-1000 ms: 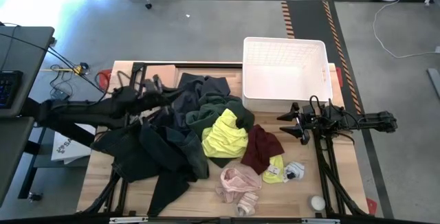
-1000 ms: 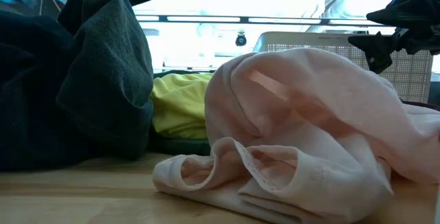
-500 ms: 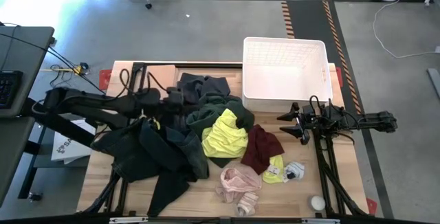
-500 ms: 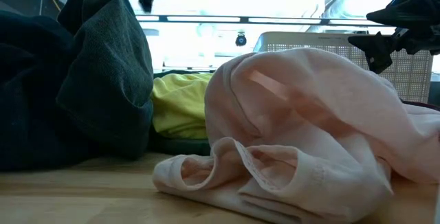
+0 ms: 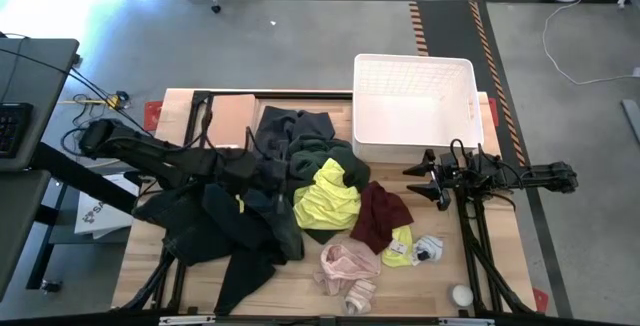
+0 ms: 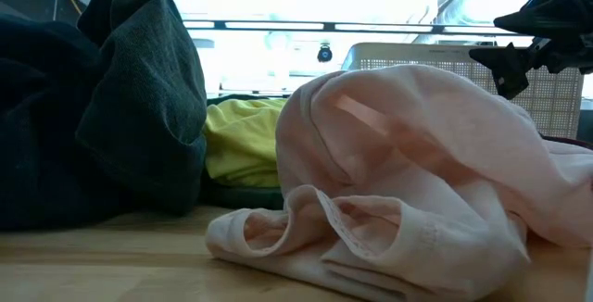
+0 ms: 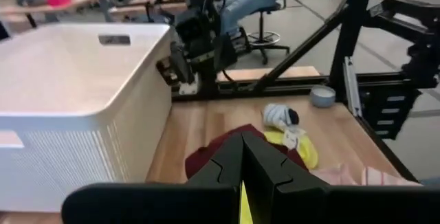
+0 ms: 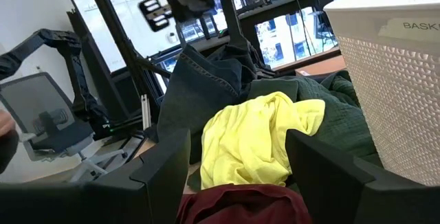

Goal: Sort clothes
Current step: Put the red underwear into the white laundry bin

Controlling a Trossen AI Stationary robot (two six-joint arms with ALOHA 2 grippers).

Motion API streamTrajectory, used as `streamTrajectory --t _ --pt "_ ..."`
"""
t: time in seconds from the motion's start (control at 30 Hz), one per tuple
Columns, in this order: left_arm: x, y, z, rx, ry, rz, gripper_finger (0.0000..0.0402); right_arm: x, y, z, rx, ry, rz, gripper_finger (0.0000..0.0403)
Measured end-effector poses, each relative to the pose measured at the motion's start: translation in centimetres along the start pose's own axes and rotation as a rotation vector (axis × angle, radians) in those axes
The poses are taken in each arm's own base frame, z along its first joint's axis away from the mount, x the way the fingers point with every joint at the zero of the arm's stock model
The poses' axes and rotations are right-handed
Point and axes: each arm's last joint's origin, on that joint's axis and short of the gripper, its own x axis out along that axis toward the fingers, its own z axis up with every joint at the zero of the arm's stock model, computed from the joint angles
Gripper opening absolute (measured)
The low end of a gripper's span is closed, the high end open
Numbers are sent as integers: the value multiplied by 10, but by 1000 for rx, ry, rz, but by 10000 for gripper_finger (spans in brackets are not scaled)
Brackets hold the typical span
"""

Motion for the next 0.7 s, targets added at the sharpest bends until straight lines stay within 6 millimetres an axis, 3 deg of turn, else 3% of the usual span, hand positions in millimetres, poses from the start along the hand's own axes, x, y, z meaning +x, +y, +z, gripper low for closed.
streamTrajectory --t 0.17,0.4,0.57,0.7 --pt "9 -7 -16 -17 114 41 1 0 0 0 0 0 0 238" --pt "21 -8 -63 -77 473 89 1 0 0 0 0 0 0 238" --pt "22 -23 -77 -114 554 77 1 0 0 0 0 1 0 238" --pt "11 -43 -86 -152 599 63 1 0 0 0 0 1 0 238"
